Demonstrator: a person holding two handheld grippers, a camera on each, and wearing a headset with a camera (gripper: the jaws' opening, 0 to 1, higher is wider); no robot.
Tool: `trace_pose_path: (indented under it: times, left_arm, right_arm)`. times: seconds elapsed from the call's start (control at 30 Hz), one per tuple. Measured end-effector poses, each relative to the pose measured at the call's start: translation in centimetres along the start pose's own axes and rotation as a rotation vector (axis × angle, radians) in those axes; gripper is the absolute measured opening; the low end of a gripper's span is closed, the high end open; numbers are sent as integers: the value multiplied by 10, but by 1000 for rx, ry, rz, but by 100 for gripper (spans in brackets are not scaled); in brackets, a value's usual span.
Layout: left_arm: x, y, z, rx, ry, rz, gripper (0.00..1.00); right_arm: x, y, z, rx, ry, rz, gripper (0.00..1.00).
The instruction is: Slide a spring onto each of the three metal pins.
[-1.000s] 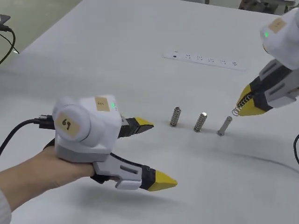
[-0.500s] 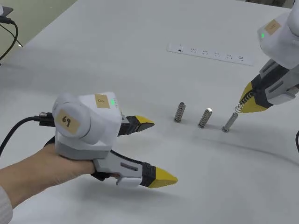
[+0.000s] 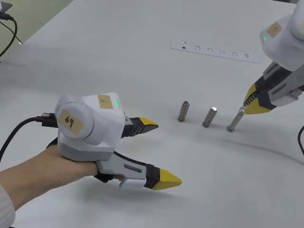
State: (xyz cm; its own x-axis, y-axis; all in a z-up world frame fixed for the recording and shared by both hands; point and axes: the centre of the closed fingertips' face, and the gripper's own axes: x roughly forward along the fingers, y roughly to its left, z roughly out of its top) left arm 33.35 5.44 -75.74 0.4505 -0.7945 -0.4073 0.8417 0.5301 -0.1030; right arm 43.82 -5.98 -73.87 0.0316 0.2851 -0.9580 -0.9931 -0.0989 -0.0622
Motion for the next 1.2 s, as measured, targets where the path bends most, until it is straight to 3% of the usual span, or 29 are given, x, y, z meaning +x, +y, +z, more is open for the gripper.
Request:
trace_pose_path:
  times: [0.83, 1.2]
  left_arm:
    - [-1, 2, -6, -17, 9, 1, 71]
    - [-3, 12, -3, -16, -7, 45, 90]
  right_arm:
    - [8, -1, -3, -15, 20, 16, 8]
    - [14, -3, -5, -26, 38, 21, 8]
